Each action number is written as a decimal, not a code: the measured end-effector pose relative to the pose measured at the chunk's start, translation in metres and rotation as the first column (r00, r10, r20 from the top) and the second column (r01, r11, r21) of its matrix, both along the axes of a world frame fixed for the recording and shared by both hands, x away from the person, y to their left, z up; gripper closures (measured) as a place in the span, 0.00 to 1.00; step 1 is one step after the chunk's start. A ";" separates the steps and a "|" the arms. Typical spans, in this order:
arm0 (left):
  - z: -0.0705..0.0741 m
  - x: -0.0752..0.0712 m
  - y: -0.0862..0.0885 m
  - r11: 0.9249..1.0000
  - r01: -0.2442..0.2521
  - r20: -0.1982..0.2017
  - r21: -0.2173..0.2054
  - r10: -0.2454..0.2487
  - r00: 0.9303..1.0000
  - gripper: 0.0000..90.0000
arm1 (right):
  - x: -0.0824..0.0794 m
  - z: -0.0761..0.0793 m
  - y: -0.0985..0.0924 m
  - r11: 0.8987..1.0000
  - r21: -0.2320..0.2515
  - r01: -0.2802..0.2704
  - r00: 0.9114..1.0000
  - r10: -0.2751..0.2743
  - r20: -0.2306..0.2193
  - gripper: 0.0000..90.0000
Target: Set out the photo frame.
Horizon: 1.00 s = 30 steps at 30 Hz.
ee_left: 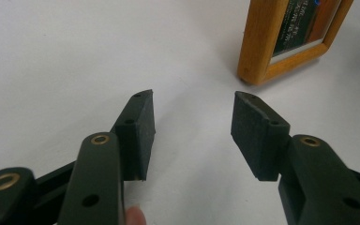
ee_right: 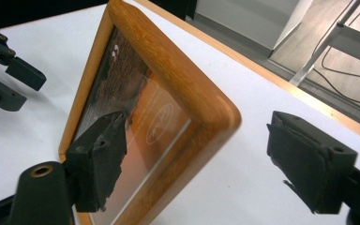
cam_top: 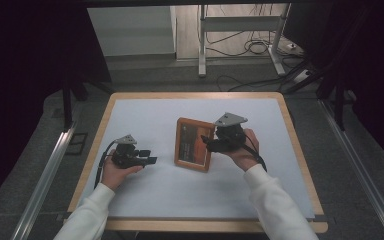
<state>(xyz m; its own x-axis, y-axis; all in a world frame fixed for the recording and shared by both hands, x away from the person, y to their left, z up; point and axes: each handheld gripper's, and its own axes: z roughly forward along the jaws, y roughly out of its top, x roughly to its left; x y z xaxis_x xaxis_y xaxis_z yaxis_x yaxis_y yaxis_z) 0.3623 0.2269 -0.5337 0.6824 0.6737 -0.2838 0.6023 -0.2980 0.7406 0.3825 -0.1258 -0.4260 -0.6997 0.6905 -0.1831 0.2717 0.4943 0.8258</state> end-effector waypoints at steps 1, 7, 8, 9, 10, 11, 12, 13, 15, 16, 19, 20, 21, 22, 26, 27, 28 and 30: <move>0.000 0.000 0.000 1.000 -0.001 0.000 0.000 0.001 1.000 0.54 | -0.001 0.001 -0.002 1.000 0.009 0.004 1.000 -0.004 -0.003 0.22; 0.002 -0.002 -0.001 1.000 -0.008 0.017 0.002 0.008 1.000 0.53 | -0.009 0.000 -0.018 0.998 0.064 0.025 0.999 -0.024 -0.021 0.22; 0.002 -0.002 -0.001 1.000 -0.010 0.020 0.003 0.009 1.000 0.52 | -0.011 0.000 -0.021 0.997 0.072 0.030 0.999 -0.029 -0.020 0.22; 0.002 -0.002 -0.002 1.000 -0.011 0.023 0.007 0.011 1.000 0.51 | -0.012 -0.001 -0.023 0.996 0.080 0.034 0.999 -0.032 -0.023 0.22; 0.002 -0.003 -0.002 1.000 -0.011 0.024 0.011 0.011 1.000 0.51 | -0.014 -0.002 -0.026 0.995 0.086 0.040 0.999 -0.037 -0.028 0.22; 0.002 -0.003 -0.003 1.000 -0.012 0.027 0.015 0.012 1.000 0.49 | -0.016 -0.003 -0.029 0.995 0.091 0.043 0.999 -0.040 -0.029 0.22; 0.002 -0.003 -0.004 1.000 -0.013 0.029 0.017 0.013 0.999 0.49 | -0.017 -0.004 -0.031 0.994 0.098 0.048 0.998 -0.045 -0.035 0.22; 0.003 -0.003 -0.004 1.000 -0.012 0.031 0.019 0.011 0.999 0.48 | -0.019 -0.005 -0.034 0.993 0.104 0.051 0.998 -0.047 -0.037 0.22; 0.003 -0.004 -0.005 1.000 -0.010 0.037 0.028 0.009 0.999 0.47 | -0.023 -0.008 -0.038 0.992 0.112 0.056 0.998 -0.051 -0.046 0.22; 0.003 -0.004 -0.005 0.999 -0.011 0.040 0.031 0.010 0.999 0.46 | -0.025 -0.010 -0.040 0.992 0.115 0.059 0.997 -0.054 -0.048 0.22; 0.004 -0.005 -0.006 0.999 -0.014 0.044 0.037 0.012 0.999 0.44 | -0.031 -0.017 -0.046 0.991 0.121 0.061 0.997 -0.054 -0.062 0.22; 0.004 -0.006 -0.007 0.999 -0.015 0.044 0.040 0.013 0.999 0.43 | -0.034 -0.020 -0.047 0.990 0.123 0.061 0.996 -0.053 -0.068 0.22; 0.004 -0.006 -0.007 0.999 -0.015 0.046 0.045 0.013 0.999 0.42 | -0.036 -0.022 -0.049 0.990 0.124 0.061 0.996 -0.052 -0.075 0.22; 0.004 -0.007 -0.007 0.999 -0.017 0.051 0.051 0.015 0.999 0.41 | -0.038 -0.025 -0.051 0.990 0.126 0.061 0.995 -0.051 -0.084 0.23; 0.005 -0.011 -0.007 0.998 -0.039 0.065 0.053 0.035 0.997 0.38 | -0.047 -0.035 -0.059 0.986 0.154 0.058 0.992 -0.040 -0.116 0.28; 0.005 -0.011 -0.007 0.998 -0.042 0.066 0.053 0.039 0.997 0.38 | -0.049 -0.037 -0.060 0.986 0.155 0.054 0.992 -0.035 -0.120 0.30; 0.005 -0.012 -0.007 0.998 -0.049 0.067 0.049 0.045 0.997 0.38 | -0.051 -0.039 -0.061 0.987 0.155 0.050 0.992 -0.031 -0.125 0.31; 0.005 -0.014 -0.006 0.998 -0.049 0.065 0.048 0.046 0.997 0.37 | -0.056 -0.044 -0.063 0.987 0.160 0.029 0.990 -0.006 -0.142 0.36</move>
